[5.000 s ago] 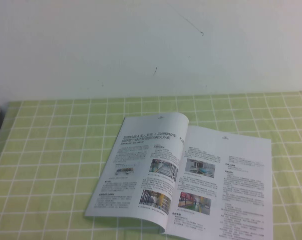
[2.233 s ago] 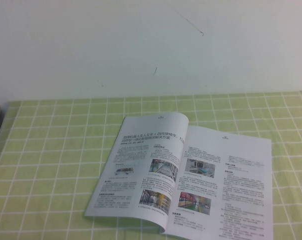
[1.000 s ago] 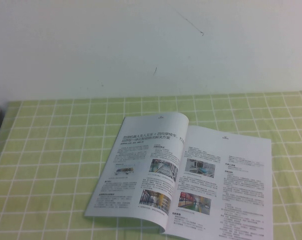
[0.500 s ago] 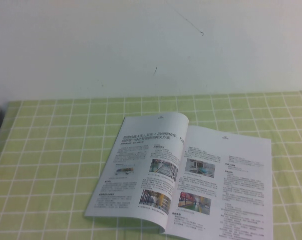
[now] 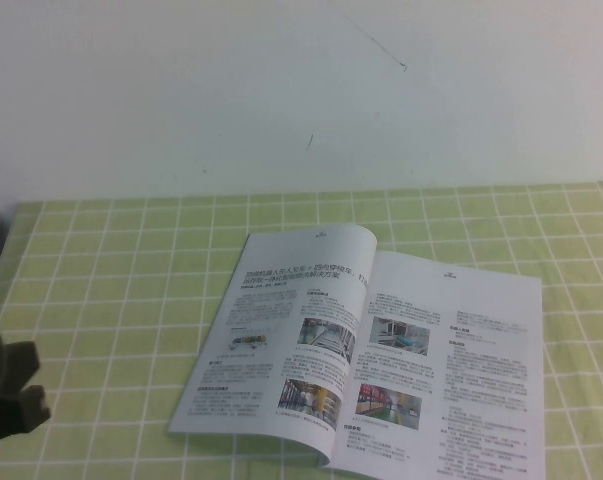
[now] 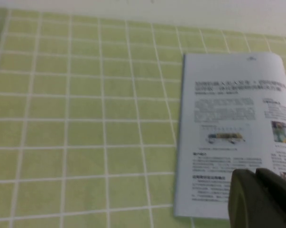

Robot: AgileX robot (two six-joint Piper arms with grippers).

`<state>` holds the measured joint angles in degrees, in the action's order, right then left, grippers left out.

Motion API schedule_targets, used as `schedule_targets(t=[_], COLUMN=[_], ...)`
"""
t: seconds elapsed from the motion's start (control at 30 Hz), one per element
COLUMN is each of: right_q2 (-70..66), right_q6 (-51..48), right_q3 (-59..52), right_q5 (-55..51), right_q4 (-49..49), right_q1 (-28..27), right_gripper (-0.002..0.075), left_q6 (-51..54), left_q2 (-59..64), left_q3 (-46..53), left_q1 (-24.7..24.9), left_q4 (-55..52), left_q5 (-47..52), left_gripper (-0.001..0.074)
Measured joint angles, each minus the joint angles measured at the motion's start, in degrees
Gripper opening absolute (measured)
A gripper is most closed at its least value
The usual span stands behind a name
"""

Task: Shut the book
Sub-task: 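Close the open booklet and leave it lying on the table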

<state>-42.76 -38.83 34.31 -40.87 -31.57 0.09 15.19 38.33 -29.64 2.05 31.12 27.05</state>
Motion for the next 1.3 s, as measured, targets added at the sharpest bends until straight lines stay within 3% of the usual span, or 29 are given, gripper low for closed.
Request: schedule_targets(t=[0.17,0.33,0.6,0.8,1.07,1.3], right_q2=[-14.1,-29.3,-45.1,-53.9,-56.8,-57.0], right_q6=[-15.0,-20.6,-20.9,-21.4,-20.7,-20.5], right_q3=[0.0,0.3,1.2,1.5,2.8,2.9], right_q5=[-1.0,2.3,11.8,14.7,13.2,13.1], right_q4=[-13.9,-15.2,-15.2,-15.4,-16.6,-16.8], right_q1=[0.8,5.9,15.4,16.0,16.0,16.0], right_gripper=[-0.0003,-0.0003,-0.0003,-0.0003,-0.0003,-0.0003], left_q6=[17.9,27.7,26.8,23.7,18.6,17.5], left_q2=[11.7,24.8,42.8,51.3,60.7,66.3], left_q3=[-2.9,-10.9,-21.2,-26.1,-28.5,-28.6], left_q1=[0.0,1.8,7.2,11.3,11.5,12.4], left_q4=[16.9,24.2,20.8,15.4,4.2,3.5], left_q5=[3.0,6.2,6.0,3.0,-3.1,-8.6], left_gripper=[-0.0004,-0.0004,-0.0004,-0.0004,-0.0004,-0.0004])
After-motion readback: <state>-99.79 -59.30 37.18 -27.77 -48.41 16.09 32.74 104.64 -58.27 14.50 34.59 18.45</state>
